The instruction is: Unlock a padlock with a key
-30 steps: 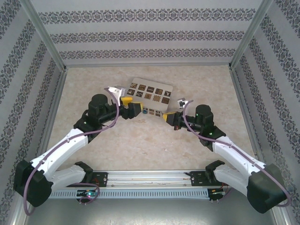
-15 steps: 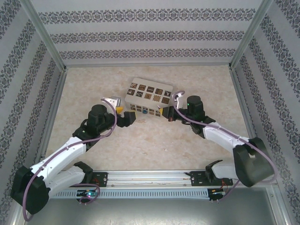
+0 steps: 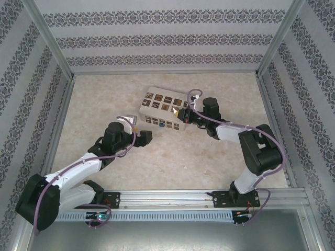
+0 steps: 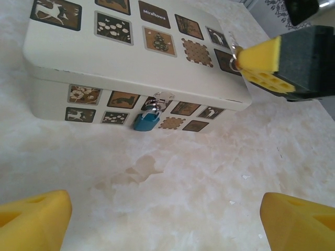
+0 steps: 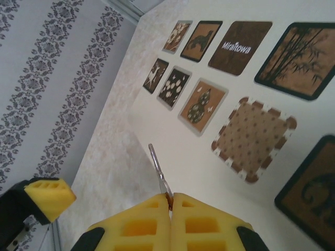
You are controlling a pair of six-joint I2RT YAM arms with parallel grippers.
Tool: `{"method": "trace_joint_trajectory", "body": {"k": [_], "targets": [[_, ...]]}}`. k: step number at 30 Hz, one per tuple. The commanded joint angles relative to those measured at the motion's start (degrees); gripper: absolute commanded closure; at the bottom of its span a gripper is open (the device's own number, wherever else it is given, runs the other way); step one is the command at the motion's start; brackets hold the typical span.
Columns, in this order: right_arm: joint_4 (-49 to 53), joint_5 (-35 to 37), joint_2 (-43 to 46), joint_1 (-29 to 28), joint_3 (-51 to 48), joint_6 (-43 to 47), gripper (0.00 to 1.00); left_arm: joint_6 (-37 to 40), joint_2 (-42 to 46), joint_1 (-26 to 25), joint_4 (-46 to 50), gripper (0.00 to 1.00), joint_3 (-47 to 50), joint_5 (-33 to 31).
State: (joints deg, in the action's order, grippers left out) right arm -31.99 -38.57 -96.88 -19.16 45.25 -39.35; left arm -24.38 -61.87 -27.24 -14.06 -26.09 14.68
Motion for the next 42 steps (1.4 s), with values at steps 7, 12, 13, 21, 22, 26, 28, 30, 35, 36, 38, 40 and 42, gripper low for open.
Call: {"method": "trace_joint_trajectory", "body": {"k": [7, 12, 13, 21, 22, 26, 28, 30, 35, 36, 38, 40, 42], "targets": [[-1.44, -1.25, -6.15, 1.32, 4.06, -1.11, 1.0, -1.7, -6.28, 1.46, -8.74, 0.07, -0.45, 4.5], [-0.58, -1.11, -7.52, 1.4, 2.68, -0.72, 1.0, -2.04, -11.88, 2.4, -11.29, 0.12, -2.09, 7.74], [-0.62, -1.3, -7.69, 1.4, 2.28, -0.72, 1.0, -1.87, -13.09, 2.58, -11.34, 0.14, -2.64, 8.54], [-0.46, -0.47, -6.84, 1.33, -0.82, 0.13, 1.0, -2.37, -20.8, 3.99, -17.85, 0.2, -3.59, 11.59], [-0.43, -0.37, -6.72, 1.32, -1.1, 0.2, 1.0, -2.51, -21.75, 4.19, -18.69, 0.2, -3.76, 11.88], [0.23, 0.79, -6.39, 1.32, -1.92, 0.74, 1.0, -2.45, -25.76, 4.3, -21.95, 0.22, -4.43, 12.47], [0.87, 1.19, -6.39, 1.32, -2.01, 1.03, 1.0, -2.17, -28.06, 4.3, -23.46, 0.22, -5.03, 12.19], [1.11, 1.33, -6.3, 1.29, -2.01, 1.21, 1.0, -1.8, -30.24, 4.26, -24.78, 0.23, -5.61, 11.52], [3.79, 2.62, -5.26, 1.05, -1.54, 2.57, 1.0, -1.61, -34.03, 4.3, -26.8, 0.23, -7.46, 10.31], [4.76, 2.81, -5.01, 0.88, -1.25, 3.08, 1.0, -1.64, -34.72, 4.29, -27.42, 0.23, -7.77, 10.34], [6.49, 3.35, -4.73, 0.7, -0.72, 4.1, 1.0, -1.81, -36.14, 4.25, -28.39, 0.23, -8.4, 10.75], [7.61, 3.67, -4.55, 0.54, -0.35, 4.7, 1.0, -2.2, -37.94, 4.22, -29.2, 0.25, -9.3, 11.56], [7.95, 3.81, -4.47, 0.4, -0.18, 4.81, 1.0, -2.51, -39.63, 4.31, -29.48, 0.27, -10.47, 12.57]]}}
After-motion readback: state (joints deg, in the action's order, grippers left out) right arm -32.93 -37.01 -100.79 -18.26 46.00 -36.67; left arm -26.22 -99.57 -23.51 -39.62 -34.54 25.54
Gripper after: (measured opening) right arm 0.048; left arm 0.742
